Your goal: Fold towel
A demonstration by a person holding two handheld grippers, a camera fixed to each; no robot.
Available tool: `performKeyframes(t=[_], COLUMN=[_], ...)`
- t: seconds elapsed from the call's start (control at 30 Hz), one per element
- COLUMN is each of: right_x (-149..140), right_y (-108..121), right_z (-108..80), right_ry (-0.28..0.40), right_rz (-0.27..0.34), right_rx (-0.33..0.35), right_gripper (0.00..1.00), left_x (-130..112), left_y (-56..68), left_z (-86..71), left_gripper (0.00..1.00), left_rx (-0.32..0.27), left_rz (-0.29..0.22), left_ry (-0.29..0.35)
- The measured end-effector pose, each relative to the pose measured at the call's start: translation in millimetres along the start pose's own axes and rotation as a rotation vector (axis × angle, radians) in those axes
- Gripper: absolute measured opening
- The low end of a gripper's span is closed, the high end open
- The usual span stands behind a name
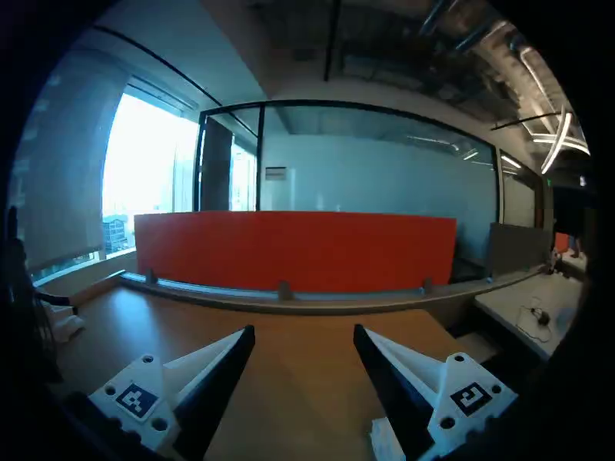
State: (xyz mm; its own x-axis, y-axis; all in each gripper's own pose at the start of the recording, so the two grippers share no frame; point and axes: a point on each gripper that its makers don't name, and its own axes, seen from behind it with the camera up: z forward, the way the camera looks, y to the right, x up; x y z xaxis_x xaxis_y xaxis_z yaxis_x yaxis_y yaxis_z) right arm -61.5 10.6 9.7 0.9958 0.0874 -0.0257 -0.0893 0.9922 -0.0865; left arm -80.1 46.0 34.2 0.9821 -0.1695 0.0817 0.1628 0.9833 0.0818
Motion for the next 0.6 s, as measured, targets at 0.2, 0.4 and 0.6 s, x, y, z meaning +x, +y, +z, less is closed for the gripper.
performKeyframes(t=[0.2,0.4,0.6], right_x=[4.5,-0.2,-2.1], right_y=[-14.0,-20.8,-22.2], right_z=[3.4,3.1,0.9], right_ry=[0.001,-0.012,-0.015], right_rz=[0.016,-0.011,-0.025], right_rx=[0.016,0.031,0.030], right_gripper=[1.00,1.00,1.00], left_x=[4.2,7.3,3.4], left_y=[-5.7,-10.7,-14.8], left_z=[2.1,5.6,8.4], left_gripper=[0.92,0.92,0.92], left_rx=[0.015,0.030,0.036], left_rz=[0.007,0.039,0.066], left_ry=[0.032,0.073,0.114])
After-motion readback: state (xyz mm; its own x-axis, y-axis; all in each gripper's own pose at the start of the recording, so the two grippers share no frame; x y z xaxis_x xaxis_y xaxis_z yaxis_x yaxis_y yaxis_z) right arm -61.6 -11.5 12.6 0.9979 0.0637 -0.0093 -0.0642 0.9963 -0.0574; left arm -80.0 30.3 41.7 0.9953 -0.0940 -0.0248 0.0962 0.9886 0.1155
